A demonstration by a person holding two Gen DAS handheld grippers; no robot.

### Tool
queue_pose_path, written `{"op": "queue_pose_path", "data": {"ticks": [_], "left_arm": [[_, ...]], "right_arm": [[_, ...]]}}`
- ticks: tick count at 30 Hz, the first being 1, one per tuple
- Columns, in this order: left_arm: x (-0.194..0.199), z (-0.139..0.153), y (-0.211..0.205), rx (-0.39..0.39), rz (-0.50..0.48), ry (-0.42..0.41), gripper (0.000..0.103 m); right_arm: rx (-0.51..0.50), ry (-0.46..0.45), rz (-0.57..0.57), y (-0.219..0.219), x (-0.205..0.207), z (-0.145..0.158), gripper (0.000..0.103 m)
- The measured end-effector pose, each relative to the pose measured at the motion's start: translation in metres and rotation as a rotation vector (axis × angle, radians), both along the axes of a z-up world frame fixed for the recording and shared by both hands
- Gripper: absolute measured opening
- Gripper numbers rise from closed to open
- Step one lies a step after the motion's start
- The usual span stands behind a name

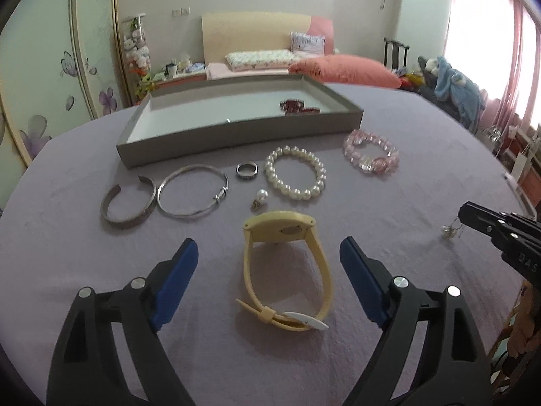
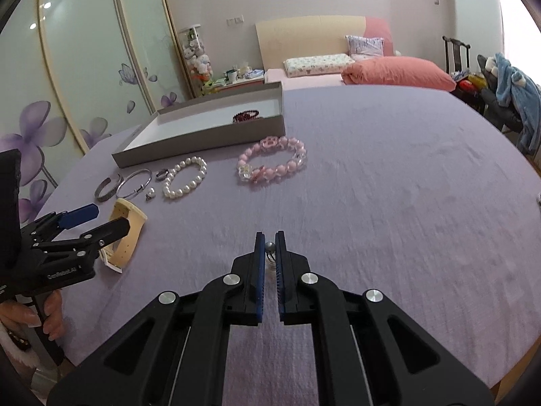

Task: Organize jewelry
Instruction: 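Grasp the yellow watch band with the left gripper while the right holds earrings, then carry the watch and earrings into the tray and open both grippers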

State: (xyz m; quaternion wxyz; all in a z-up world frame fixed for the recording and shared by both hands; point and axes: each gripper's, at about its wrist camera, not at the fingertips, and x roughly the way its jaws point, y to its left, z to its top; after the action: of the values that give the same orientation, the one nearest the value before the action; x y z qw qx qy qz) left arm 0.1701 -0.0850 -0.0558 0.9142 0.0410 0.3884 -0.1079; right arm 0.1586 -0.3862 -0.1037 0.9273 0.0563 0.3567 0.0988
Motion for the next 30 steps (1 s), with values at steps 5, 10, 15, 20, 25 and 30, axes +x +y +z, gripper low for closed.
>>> {"op": "queue_pose_path", "data": {"ticks": [5, 10, 15, 20, 25, 30], "left_arm": [[0.014, -0.010, -0.002, -0.008, 0.025, 0.076, 0.067], [0.015, -0.012, 0.007, -0.067, 0.020, 0.099, 0.040], [0.000, 0.004, 0.031, -0.104, 0.060, 0.030, 0.040], [-0.018, 0.031, 0.060, -0.122, 0.130, -0.090, 0.040], [-0.028, 0.047, 0.083, -0.150, 0.190, -0.159, 0.040], [-0.033, 0.052, 0.095, -0.166, 0.216, -0.184, 0.040]], "right_arm": [[0.006, 0.002, -0.001, -0.001, -0.002, -0.001, 0.007], [0.014, -0.010, -0.002, -0.002, -0.003, 0.002, 0.007], [0.030, -0.032, 0.014, 0.001, -0.004, 0.008, 0.007], [0.045, -0.068, 0.034, 0.006, -0.002, 0.019, 0.007], [0.042, -0.094, 0.062, 0.019, 0.002, 0.027, 0.007], [0.034, -0.108, 0.089, 0.033, 0.007, 0.033, 0.007]]}}
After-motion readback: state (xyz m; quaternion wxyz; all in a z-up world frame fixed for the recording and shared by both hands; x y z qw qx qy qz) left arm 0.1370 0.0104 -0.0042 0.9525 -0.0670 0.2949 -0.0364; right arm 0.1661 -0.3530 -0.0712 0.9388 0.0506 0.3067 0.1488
